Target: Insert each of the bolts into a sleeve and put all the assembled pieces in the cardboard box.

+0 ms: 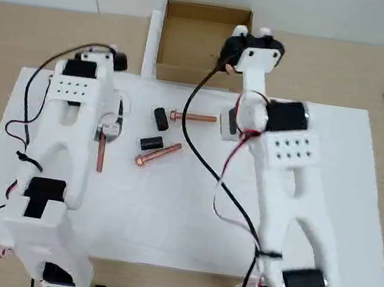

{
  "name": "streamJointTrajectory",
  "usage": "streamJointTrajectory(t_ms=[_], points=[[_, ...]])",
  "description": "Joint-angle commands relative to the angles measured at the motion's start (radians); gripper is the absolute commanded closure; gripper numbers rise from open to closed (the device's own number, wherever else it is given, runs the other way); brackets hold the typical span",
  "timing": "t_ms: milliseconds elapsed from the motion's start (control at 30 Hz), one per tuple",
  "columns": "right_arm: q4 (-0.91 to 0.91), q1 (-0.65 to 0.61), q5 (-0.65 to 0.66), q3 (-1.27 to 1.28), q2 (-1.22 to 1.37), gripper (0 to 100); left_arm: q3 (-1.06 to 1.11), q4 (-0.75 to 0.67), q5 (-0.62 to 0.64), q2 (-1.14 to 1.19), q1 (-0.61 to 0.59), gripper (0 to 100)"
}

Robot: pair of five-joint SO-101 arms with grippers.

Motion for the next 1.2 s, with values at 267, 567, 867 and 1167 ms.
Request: streamJointTrajectory(t_ms=[267, 567, 867, 1167], points=[[-0.222, -0.035, 0.075, 0.466, -0.544, 99.5, -0.326, 0.104, -0.008, -0.190, 0.080, 99], [-0.208, -0.036, 0.130, 0.654, -0.792, 99.5, -0.216, 0.104, -0.008, -0.450, 0.112, 99], [-0.214, -0.036, 0.137, 0.807, -1.127, 99.5, 0.019, 0.104, -0.008, -0.690, 0.091, 99], [-0.214, -0.035, 0.132, 0.990, -1.397, 99.5, 0.203, 0.075, 0.000, -0.835, 0.092, 99]])
